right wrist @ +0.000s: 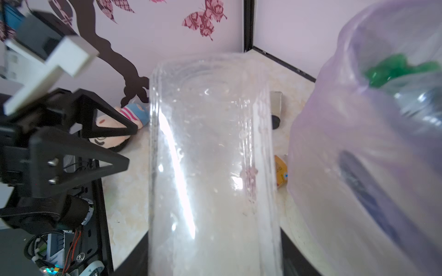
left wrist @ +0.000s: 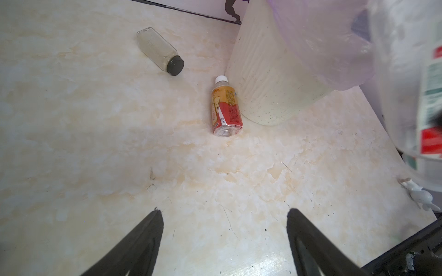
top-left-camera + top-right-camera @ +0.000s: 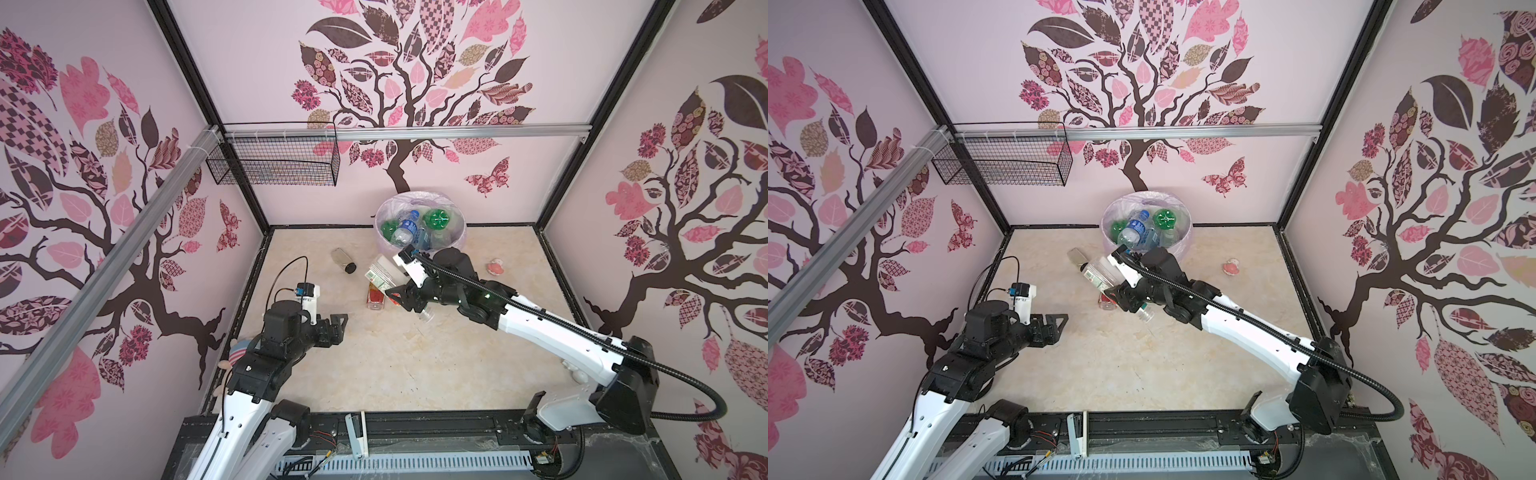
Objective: Throw the plastic bottles in the bin
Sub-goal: Pick up the plastic bottle from the center of the table, then throw the plastic bottle into the trash bin.
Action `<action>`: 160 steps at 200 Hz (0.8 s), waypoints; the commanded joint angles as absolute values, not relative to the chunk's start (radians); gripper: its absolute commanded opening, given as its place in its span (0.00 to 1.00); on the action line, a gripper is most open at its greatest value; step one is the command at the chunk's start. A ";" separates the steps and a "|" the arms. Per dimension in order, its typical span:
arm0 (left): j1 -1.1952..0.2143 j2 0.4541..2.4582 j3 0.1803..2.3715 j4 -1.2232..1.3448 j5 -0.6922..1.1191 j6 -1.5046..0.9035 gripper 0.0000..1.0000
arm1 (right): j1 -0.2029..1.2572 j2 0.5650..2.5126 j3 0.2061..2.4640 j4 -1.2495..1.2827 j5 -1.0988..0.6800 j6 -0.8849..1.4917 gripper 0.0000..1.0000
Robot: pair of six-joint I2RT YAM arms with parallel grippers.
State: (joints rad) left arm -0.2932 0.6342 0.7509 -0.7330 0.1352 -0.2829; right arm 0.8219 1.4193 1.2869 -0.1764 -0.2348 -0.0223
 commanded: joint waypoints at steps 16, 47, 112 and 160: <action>-0.289 0.624 0.732 -0.715 0.127 -0.282 0.84 | 0.766 1.450 1.521 -0.259 -0.238 -0.108 0.41; -0.289 0.618 0.731 -0.713 0.126 -0.284 0.84 | 0.672 1.539 1.705 -0.286 -0.239 -0.154 0.40; -0.289 0.620 0.732 -0.716 0.121 -0.282 0.83 | 0.625 1.736 1.884 -0.273 -0.127 -0.327 0.38; -0.288 0.623 0.732 -0.716 0.121 -0.281 0.83 | 0.570 1.742 1.768 -0.128 -0.205 -0.397 0.41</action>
